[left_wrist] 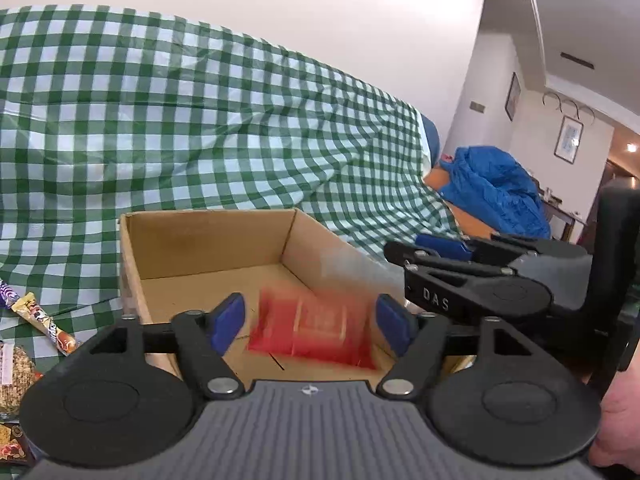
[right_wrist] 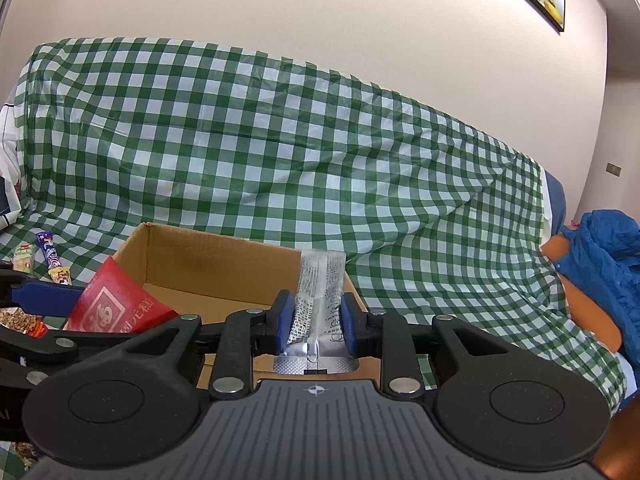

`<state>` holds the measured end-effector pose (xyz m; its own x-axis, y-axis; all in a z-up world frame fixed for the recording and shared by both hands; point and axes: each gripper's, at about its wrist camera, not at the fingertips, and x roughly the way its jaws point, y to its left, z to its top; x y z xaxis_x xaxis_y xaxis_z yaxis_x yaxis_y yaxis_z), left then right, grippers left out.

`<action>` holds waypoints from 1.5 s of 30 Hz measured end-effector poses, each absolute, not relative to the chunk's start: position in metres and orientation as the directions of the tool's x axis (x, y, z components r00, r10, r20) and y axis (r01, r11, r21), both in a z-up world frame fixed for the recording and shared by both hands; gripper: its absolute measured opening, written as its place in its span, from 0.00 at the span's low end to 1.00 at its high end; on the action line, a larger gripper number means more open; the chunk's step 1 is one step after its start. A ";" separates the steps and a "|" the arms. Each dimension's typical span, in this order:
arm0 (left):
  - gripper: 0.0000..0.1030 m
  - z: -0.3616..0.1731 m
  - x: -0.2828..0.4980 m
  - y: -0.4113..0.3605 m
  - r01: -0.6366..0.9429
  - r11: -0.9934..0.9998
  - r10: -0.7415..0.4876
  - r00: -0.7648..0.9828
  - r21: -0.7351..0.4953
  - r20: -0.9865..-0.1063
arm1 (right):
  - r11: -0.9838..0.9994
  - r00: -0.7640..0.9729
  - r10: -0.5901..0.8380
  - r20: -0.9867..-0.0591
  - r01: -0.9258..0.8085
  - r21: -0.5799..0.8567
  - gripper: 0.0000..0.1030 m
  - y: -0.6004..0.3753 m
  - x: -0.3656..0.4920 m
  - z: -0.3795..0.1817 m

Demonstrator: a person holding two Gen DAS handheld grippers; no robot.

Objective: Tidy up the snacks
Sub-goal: 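Lower and open the left tool in the box while the right tool releases the silver bar, then move both empty tools back to the snack pile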

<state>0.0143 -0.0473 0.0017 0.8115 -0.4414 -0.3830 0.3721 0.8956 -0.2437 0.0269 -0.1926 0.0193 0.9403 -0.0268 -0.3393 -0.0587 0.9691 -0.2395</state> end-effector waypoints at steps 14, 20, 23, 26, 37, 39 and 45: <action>0.38 0.004 0.015 -0.044 0.361 0.906 -0.420 0.830 -0.222 -0.367 | 0.966 0.941 -0.073 -0.331 -0.016 -0.259 0.55 -0.189 0.029 0.018; 0.24 0.007 0.018 -0.019 0.302 0.909 -0.399 0.834 -0.288 -0.382 | 0.972 0.942 -0.087 -0.325 0.010 -0.233 0.55 -0.184 0.029 0.019; 0.24 0.007 0.021 0.006 0.235 0.907 -0.370 0.840 -0.348 -0.397 | 0.973 0.944 -0.072 -0.321 -0.005 -0.232 0.55 -0.174 0.026 0.017; 0.24 0.007 0.022 0.033 0.160 0.902 -0.336 0.843 -0.401 -0.419 | 0.968 0.950 -0.032 -0.310 -0.048 -0.248 0.54 -0.159 0.021 0.015; 0.31 -0.005 0.017 0.120 -0.052 0.901 -0.233 0.780 -0.431 -0.581 | 0.944 0.940 0.127 -0.316 -0.212 -0.252 0.46 -0.097 0.003 0.010; 0.37 -0.010 0.018 0.132 -0.086 0.899 -0.219 0.761 -0.429 -0.611 | 0.937 0.932 0.159 -0.324 -0.247 -0.249 0.45 -0.084 0.001 0.009; 0.69 -0.028 0.017 0.169 -0.205 0.893 -0.148 0.706 -0.400 -0.693 | 0.911 0.905 0.230 -0.358 -0.330 -0.249 0.37 -0.051 -0.001 0.006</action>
